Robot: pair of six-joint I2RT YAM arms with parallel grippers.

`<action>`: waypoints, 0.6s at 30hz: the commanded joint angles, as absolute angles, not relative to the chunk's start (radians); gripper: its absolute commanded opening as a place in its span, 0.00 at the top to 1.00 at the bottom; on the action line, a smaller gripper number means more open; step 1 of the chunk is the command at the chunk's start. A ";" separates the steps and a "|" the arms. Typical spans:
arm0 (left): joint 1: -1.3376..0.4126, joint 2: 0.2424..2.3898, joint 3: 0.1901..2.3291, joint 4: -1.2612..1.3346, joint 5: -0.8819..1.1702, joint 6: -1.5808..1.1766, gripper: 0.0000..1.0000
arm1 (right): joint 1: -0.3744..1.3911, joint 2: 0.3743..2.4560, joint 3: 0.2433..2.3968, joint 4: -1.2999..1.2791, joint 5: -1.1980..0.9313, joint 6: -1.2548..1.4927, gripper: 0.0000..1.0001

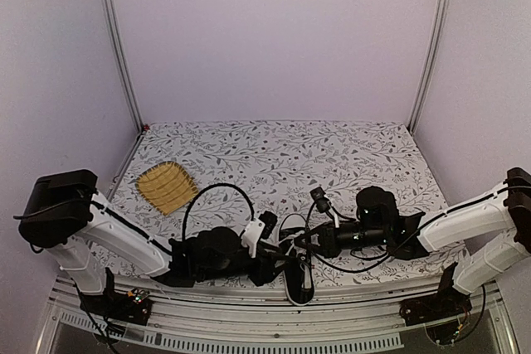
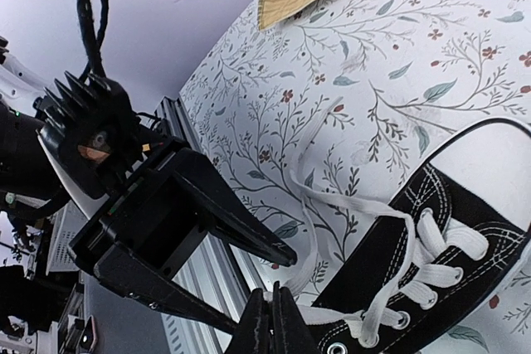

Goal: Tie the shoes

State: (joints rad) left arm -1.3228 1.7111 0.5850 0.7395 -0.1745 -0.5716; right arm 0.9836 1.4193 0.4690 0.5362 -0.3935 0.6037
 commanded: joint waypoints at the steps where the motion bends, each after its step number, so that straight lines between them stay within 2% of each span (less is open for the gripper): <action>1: -1.325 1.621 0.537 0.698 -0.197 -0.546 0.51 | 0.991 1.353 0.442 0.509 -0.304 0.607 0.98; 7: -1.250 1.576 0.544 0.553 -0.200 -0.531 0.54 | 0.989 1.342 0.437 0.488 -0.294 0.604 0.98; 13: -1.192 1.675 0.650 0.374 -0.183 -0.472 0.66 | 0.989 1.344 0.441 0.489 -0.299 0.606 0.98; 18: -1.183 1.728 0.694 0.307 -0.204 -0.413 0.65 | 0.989 1.343 0.446 0.489 -0.304 0.606 0.98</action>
State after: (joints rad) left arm -1.1965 1.6917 0.6556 0.4133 -0.1886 -0.4812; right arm 0.9836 1.3613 0.4473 0.4915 -0.3122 0.6056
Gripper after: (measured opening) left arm 0.340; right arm 0.020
